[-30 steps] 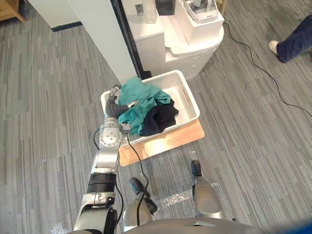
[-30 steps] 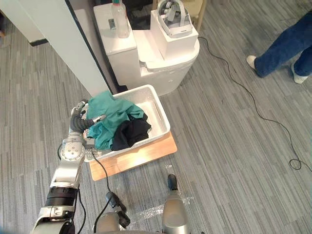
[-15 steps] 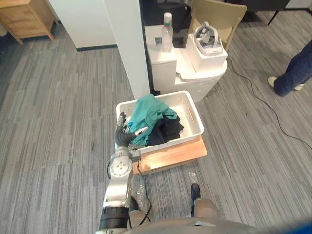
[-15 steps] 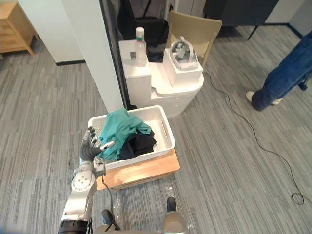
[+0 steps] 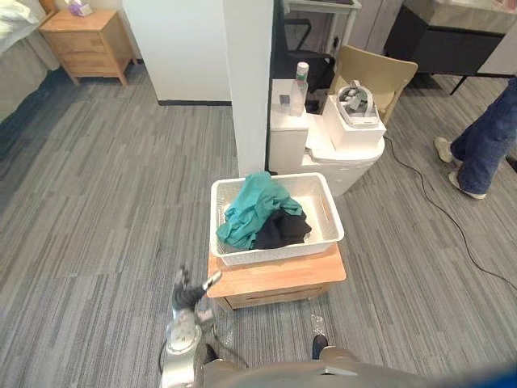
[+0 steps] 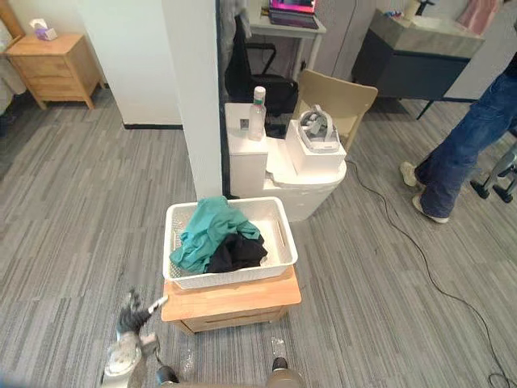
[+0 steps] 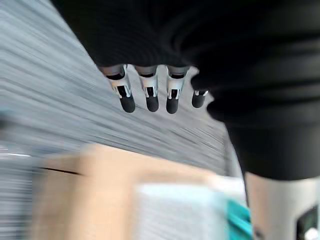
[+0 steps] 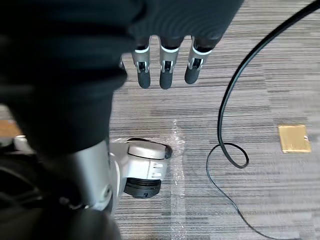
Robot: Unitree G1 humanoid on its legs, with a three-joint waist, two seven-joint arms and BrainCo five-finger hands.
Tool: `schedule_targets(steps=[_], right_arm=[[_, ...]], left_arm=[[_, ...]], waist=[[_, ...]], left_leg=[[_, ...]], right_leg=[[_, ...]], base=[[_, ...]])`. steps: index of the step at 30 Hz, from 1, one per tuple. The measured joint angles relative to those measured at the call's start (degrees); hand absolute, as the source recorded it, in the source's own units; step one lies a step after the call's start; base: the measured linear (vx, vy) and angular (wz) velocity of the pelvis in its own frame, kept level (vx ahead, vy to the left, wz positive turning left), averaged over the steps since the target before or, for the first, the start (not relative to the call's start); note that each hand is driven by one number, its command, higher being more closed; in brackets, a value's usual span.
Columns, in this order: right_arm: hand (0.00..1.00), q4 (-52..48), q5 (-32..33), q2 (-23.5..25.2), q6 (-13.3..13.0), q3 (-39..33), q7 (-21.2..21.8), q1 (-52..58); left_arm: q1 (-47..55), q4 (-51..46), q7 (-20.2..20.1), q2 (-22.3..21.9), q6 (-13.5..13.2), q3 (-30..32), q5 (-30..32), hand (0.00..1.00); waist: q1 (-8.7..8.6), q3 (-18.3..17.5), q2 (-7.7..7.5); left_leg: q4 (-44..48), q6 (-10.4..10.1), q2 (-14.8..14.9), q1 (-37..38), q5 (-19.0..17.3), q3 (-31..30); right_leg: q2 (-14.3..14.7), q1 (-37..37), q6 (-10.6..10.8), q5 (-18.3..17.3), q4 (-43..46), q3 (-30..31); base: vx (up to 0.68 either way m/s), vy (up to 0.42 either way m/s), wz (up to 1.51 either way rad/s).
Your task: Tidy the bed and pick cloth on bed and put in laundry
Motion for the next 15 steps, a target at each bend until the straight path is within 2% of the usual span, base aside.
schedule_targets(steps=[5,6,7,15], right_arm=[[0.0,0.1,2.9,-0.4,0.3,0.2,-0.2,0.7],[0.0,0.2,3.8,-0.5,0.3,0.1,-0.2,0.8],[0.0,1.3,6.5,-0.6,0.3,0.0,0.1,1.0],[0.0,5.1,14.9,-0.3,0.2,-3.2,2.3,1.2]], left_arm=[[-0.7,14.2,1.0,0.0,0.3,8.5,-3.0,0.0],[-1.5,15.7,1.0,0.0,0.3,9.4,-3.1,0.0],[-2.8,17.6,1.0,0.2,0.4,10.1,-3.1,0.0],[-5.2,21.5,-0.9,0.9,0.6,12.2,-3.1,0.0]], waist=[[0.4,-1.0,0.33],[0.65,-1.0,0.46],[1.65,-1.2,0.69],[3.25,-2.3,1.02]], left_leg=[[0.0,-0.1,0.0,-0.2,-0.5,-0.5],[0.0,-0.2,0.0,-0.3,-0.5,-0.6],[0.0,-0.2,0.0,-0.5,-0.7,-0.6],[0.0,-0.2,-0.5,-3.0,-0.4,-5.3]], right_leg=[[0.0,0.6,0.2,-1.0,-0.1,-0.5],[0.0,0.6,0.1,-1.2,-0.1,-0.6],[0.0,0.6,0.1,-1.2,-0.2,-0.6],[-0.4,1.8,0.7,-2.3,-0.4,-4.7]], base=[[0.03,0.0,0.05],[0.05,0.004,0.03],[0.06,0.003,0.02],[0.1,-0.005,0.28]])
